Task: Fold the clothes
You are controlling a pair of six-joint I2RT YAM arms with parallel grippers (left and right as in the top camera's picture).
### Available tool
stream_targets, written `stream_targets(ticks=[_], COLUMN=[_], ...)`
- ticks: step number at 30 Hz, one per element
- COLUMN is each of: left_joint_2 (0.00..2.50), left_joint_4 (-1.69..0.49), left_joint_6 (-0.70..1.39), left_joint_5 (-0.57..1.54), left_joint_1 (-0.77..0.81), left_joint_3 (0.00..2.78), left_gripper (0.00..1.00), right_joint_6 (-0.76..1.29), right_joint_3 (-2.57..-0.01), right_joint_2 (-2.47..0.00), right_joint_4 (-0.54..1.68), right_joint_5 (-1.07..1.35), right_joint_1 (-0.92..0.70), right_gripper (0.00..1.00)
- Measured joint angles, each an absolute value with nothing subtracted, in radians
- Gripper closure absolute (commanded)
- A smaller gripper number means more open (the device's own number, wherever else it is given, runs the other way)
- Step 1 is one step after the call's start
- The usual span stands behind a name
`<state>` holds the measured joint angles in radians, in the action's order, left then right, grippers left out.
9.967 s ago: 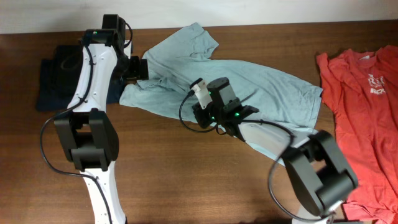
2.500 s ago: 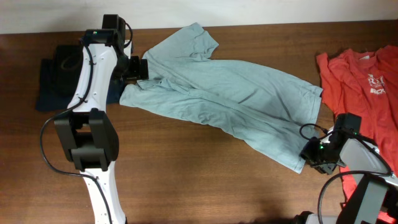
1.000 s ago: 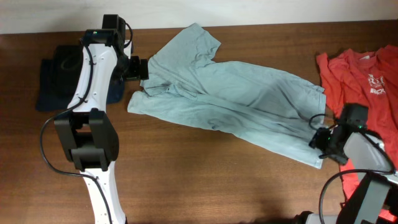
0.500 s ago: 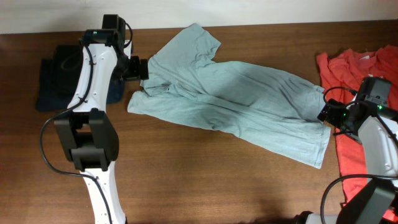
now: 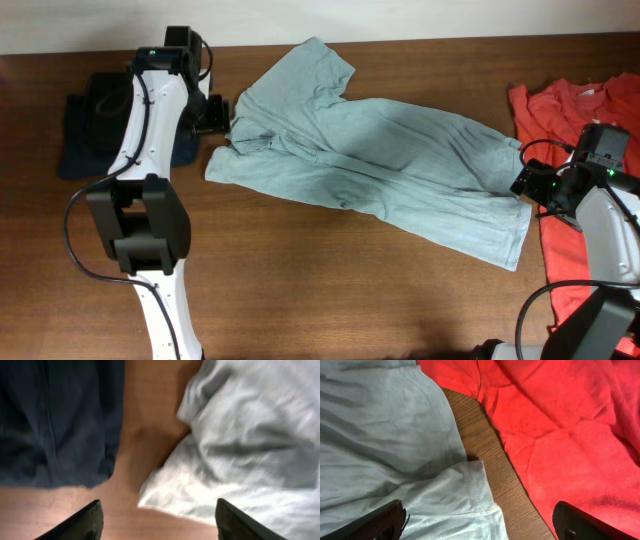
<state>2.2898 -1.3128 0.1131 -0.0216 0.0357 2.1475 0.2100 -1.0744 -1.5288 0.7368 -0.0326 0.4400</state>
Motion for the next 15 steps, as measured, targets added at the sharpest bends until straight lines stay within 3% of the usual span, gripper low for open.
stream_targets(ticks=[9,15], left_joint_2=[2.289,2.289], left_joint_4=[-1.336,-1.234], left_joint_6=[0.065,0.009], left_joint_5=[-0.020,-0.001], left_joint_1=[0.036,0.025], left_joint_3=[2.028,1.932], left_gripper=[0.03,0.07], right_joint_6=[0.210,0.211], right_joint_3=[-1.074,-1.074], right_joint_2=[-1.529,-1.529], right_joint_4=[0.736,0.736], right_joint_5=[-0.033,-0.033], right_joint_1=[0.440,0.440], right_gripper=[0.01,0.02])
